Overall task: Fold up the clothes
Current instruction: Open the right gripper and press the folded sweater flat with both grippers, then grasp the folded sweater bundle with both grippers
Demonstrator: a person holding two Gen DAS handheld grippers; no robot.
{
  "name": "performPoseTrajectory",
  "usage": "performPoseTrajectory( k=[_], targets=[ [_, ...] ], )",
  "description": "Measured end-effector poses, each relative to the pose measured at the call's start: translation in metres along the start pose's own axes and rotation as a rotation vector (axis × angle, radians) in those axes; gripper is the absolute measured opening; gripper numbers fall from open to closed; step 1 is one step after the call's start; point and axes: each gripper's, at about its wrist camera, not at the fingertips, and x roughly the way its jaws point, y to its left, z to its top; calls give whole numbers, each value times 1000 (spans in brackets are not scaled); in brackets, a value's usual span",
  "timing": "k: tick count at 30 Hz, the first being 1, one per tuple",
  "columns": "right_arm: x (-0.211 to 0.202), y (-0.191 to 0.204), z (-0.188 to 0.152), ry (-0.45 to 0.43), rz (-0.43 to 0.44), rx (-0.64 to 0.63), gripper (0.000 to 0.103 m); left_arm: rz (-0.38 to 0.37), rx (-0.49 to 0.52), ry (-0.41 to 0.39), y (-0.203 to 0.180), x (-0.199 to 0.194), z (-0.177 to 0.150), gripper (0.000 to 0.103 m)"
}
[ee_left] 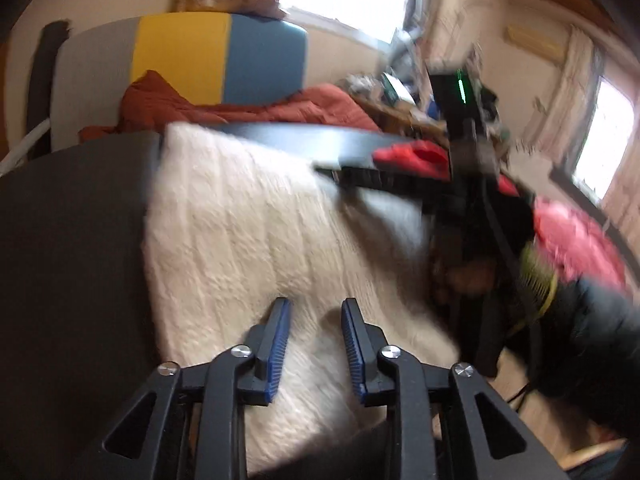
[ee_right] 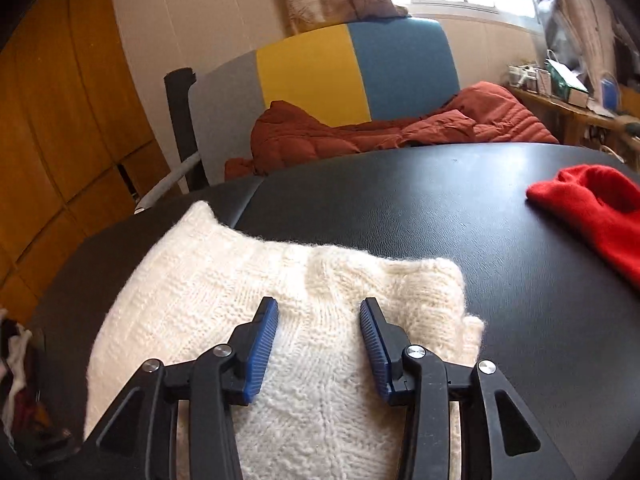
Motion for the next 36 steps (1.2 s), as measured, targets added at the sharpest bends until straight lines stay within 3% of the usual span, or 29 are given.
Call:
performPoseTrajectory(
  k=[3, 8, 12, 16, 29, 32, 36],
  targets=[
    [5, -8, 5, -1, 29, 30, 43, 92, -61, -77, 11, -8, 31, 27],
    [6, -14, 6, -9, 66, 66, 43, 249, -118, 0, 33, 49, 81, 27],
    [5, -18, 3, -15, 94, 97, 43, 316, -73, 12, 32, 67, 78, 28],
    [13, -23, 8, -15, 110, 120, 43, 376, -15, -35, 28, 71, 70, 28],
    [47, -27, 35, -2, 155, 135, 45, 381, -57, -80, 57, 99, 97, 29],
    [48, -27, 37, 3, 164, 139, 47, 342, -75, -82, 63, 91, 99, 29],
    [42, -27, 42, 17, 221, 151, 58, 239, -144, -91, 81, 68, 102, 43]
  ],
)
